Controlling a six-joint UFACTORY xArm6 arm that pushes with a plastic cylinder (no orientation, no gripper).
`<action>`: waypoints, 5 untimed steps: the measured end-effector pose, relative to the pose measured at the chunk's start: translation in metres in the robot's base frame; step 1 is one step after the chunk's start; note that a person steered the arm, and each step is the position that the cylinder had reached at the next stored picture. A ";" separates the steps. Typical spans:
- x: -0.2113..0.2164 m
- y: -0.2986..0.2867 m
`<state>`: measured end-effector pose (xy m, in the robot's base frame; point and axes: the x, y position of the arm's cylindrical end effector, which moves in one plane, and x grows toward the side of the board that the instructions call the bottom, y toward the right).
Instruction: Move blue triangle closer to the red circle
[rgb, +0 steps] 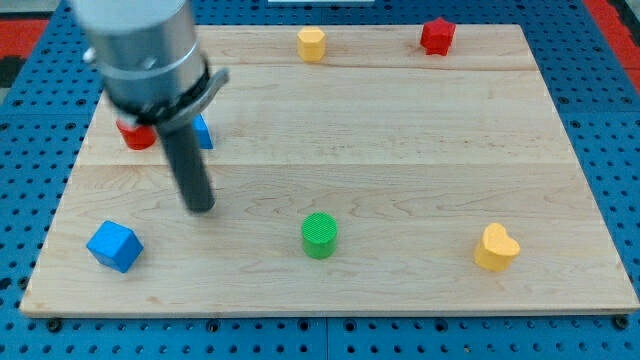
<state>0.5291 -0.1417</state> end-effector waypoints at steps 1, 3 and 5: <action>0.078 -0.028; 0.014 -0.063; -0.033 -0.069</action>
